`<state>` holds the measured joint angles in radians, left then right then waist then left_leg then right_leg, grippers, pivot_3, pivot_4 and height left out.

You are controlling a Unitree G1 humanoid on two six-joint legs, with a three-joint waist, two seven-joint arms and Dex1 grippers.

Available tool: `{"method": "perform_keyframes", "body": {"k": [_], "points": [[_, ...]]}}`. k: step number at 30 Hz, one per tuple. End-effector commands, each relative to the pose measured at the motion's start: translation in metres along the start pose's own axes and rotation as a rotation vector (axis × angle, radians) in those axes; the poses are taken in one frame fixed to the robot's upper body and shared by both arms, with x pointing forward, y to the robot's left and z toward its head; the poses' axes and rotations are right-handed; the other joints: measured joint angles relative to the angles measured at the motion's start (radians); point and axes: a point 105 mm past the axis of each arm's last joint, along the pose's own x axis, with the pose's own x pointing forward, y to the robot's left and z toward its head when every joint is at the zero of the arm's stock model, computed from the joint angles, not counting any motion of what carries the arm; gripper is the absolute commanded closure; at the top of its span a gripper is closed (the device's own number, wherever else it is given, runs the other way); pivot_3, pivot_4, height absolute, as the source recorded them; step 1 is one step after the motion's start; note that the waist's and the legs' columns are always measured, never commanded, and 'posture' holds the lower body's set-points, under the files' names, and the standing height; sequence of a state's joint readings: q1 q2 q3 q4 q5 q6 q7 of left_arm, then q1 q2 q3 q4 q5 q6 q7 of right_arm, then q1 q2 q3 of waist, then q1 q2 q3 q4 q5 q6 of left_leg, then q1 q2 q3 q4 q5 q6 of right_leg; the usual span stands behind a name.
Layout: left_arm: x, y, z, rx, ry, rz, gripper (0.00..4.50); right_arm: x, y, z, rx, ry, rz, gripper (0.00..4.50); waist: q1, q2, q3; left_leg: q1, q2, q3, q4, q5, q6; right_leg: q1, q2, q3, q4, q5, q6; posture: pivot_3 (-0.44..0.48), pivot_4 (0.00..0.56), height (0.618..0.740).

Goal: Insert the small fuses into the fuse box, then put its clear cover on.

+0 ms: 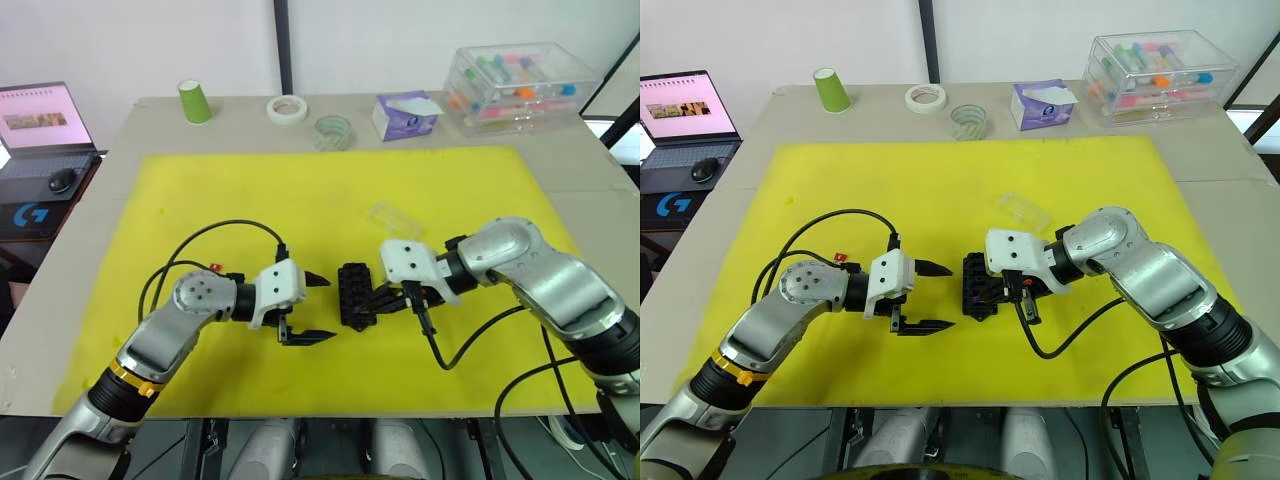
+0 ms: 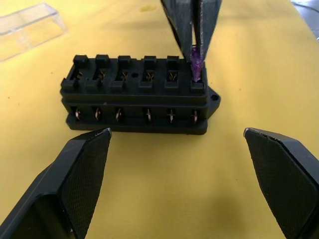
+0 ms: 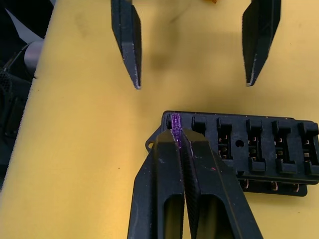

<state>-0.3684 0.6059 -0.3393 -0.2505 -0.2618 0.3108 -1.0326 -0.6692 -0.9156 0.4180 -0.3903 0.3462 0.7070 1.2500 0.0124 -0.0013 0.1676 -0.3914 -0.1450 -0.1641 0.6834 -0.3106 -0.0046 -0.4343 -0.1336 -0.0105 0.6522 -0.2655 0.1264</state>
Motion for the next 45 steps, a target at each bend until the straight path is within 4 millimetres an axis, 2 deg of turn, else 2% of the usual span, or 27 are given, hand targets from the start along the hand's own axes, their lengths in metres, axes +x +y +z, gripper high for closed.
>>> {"method": "perform_keyframes", "body": {"k": [1, 13, 17, 24, 45], "points": [[0.002, 0.003, 0.007, 0.052, -0.016, 0.001, 0.03, -0.004, 0.000, 0.010, -0.041, -0.019, -0.019, 4.50, 0.000, 0.000, 0.000, 0.000, 0.000, 0.000, 0.000, 0.000, 0.000, 0.000, 0.000, 0.000, 0.000, 0.000, 0.000, 0.000, 0.150, 0.740], [0.006, 0.005, 0.007, 0.070, -0.010, 0.007, 0.03, 0.002, 0.005, 0.001, -0.056, 0.032, -0.015, 4.50, 0.000, 0.000, 0.000, 0.000, 0.000, 0.000, 0.000, 0.000, 0.000, 0.000, 0.000, 0.000, 0.000, 0.000, 0.000, 0.000, 0.150, 0.740], [0.008, 0.007, 0.005, 0.061, -0.008, 0.021, 0.03, 0.002, 0.003, -0.003, -0.113, 0.069, -0.046, 4.50, 0.000, 0.000, 0.000, 0.000, 0.000, 0.000, 0.000, 0.000, 0.000, 0.000, 0.000, 0.000, 0.000, 0.000, 0.000, 0.000, 0.150, 0.740], [0.010, 0.007, 0.005, 0.058, -0.011, 0.017, 0.03, -0.005, 0.003, 0.013, -0.137, 0.029, -0.063, 4.50, 0.000, 0.000, 0.000, 0.000, 0.000, 0.000, 0.000, 0.000, 0.000, 0.000, 0.000, 0.000, 0.000, 0.000, 0.000, 0.000, 0.150, 0.740], [0.012, 0.006, 0.005, 0.061, -0.010, 0.018, 0.03, -0.012, 0.004, 0.022, -0.084, 0.046, -0.096, 4.50, 0.000, 0.000, 0.000, 0.000, 0.000, 0.000, 0.000, 0.000, 0.000, 0.000, 0.000, 0.000, 0.000, 0.000, 0.000, 0.000, 0.150, 0.740]]}}
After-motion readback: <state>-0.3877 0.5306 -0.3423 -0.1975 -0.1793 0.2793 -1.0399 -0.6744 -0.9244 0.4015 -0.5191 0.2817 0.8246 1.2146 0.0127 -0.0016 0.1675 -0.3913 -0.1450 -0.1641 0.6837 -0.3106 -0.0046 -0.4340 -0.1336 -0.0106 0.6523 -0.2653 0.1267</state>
